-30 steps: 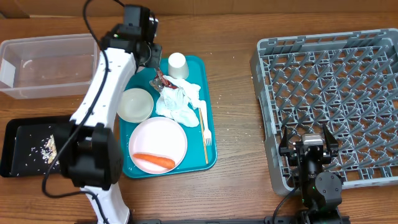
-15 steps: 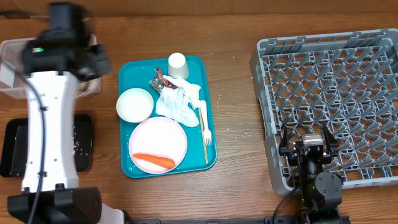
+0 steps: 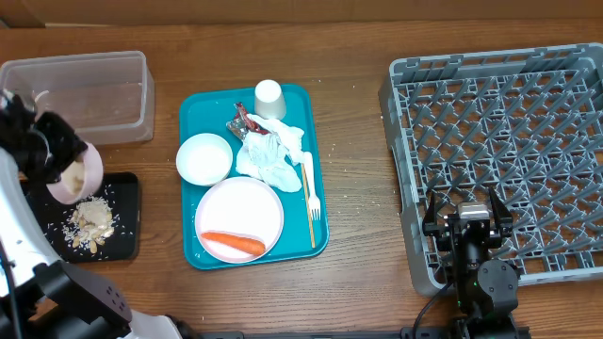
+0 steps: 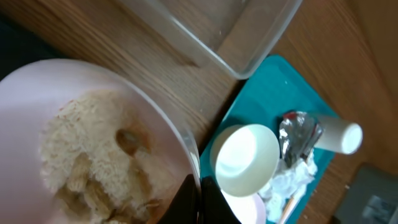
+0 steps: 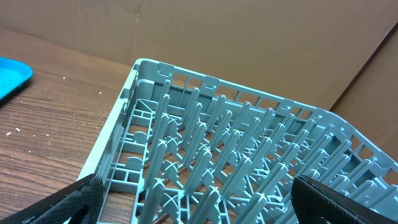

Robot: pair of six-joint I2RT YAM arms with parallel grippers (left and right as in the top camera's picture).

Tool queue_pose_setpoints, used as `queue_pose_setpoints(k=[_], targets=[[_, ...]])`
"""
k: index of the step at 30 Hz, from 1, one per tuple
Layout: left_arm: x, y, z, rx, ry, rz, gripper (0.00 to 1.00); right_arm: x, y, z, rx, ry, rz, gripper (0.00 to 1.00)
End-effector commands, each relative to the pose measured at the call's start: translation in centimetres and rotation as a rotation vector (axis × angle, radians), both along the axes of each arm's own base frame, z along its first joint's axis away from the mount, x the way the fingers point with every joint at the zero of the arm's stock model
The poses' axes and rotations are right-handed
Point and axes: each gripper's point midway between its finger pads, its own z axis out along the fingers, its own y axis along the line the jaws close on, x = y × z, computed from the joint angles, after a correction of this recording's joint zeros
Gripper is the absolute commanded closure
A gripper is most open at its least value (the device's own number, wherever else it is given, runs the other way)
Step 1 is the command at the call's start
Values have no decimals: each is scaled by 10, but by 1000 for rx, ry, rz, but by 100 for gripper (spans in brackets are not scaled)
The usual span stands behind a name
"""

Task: Sort waste into correct bins and load items into the dishwasher rack
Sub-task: 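Lift the back pink bowl with the left gripper over the black tray, then tip the back pink bowl with the left gripper, dumping rice onto black tray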

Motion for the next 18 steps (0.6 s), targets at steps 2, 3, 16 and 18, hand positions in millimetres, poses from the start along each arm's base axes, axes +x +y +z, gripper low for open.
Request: queue_pose_setpoints(k=[2, 3, 16, 18], targets=[[-7, -6, -15, -187, -118, -30, 96, 0, -2, -3, -1, 3, -9, 0], [-8, -5, -19, -208, -135, -26, 96, 0, -2, -3, -1, 3, -9, 0], [-27, 1, -39, -477, -396, 30, 96, 0, -2, -3, -1, 3, -9, 0], [-27, 0, -37, -510, -436, 30, 96, 0, -2, -3, -1, 3, -9, 0]])
